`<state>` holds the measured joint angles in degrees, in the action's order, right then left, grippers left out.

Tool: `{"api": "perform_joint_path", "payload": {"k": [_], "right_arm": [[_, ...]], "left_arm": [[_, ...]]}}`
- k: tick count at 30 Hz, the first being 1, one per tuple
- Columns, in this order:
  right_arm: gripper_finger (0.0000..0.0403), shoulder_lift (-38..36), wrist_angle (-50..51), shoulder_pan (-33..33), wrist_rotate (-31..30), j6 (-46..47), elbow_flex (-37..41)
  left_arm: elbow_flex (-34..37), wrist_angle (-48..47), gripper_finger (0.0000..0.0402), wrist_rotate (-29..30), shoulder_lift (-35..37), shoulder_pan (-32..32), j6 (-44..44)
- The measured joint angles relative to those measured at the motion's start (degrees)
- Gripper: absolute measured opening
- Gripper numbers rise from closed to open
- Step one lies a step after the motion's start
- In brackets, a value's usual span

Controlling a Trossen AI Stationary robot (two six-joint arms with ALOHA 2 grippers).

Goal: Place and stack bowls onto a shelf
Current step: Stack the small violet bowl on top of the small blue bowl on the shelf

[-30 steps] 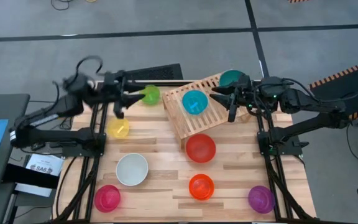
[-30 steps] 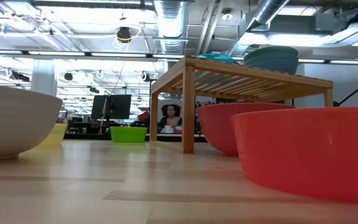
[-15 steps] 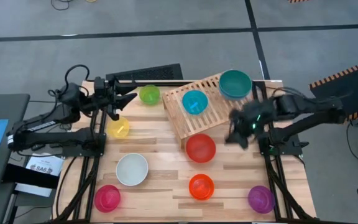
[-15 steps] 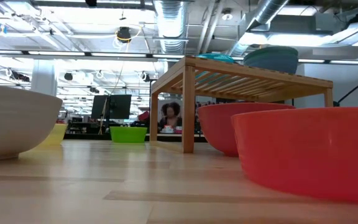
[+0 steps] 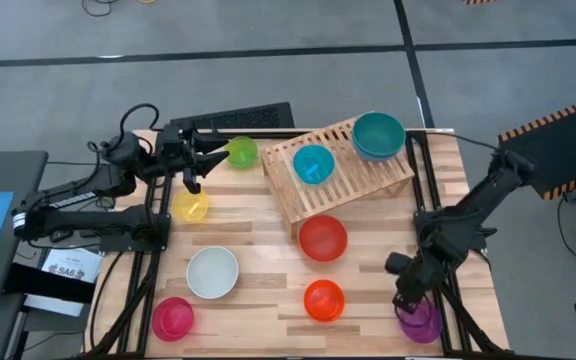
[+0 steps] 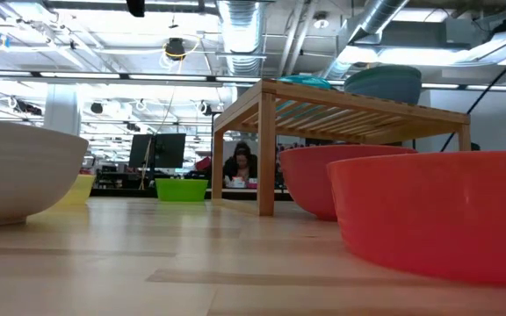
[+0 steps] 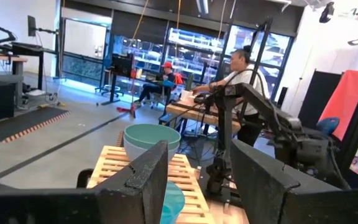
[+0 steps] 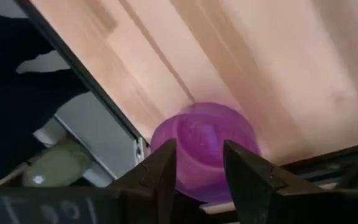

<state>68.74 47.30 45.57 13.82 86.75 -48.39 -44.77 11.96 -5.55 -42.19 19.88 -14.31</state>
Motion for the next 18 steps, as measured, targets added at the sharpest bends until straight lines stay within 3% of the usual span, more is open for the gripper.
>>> {"api": "perform_joint_path", "payload": {"k": [6, 18], "right_arm": [[0.0156, 0.02, -0.98, 6.25, 3.64, 10.25, 5.94], [0.0156, 2.52, -5.58, 8.7, 5.47, 13.3, 9.69]], "left_arm": [[0.0, 0.06, 0.0157, 0.13, -0.19, 0.01, 0.04], [0.0, -0.02, 0.0157, 0.42, -0.21, 0.02, 0.04]]}}
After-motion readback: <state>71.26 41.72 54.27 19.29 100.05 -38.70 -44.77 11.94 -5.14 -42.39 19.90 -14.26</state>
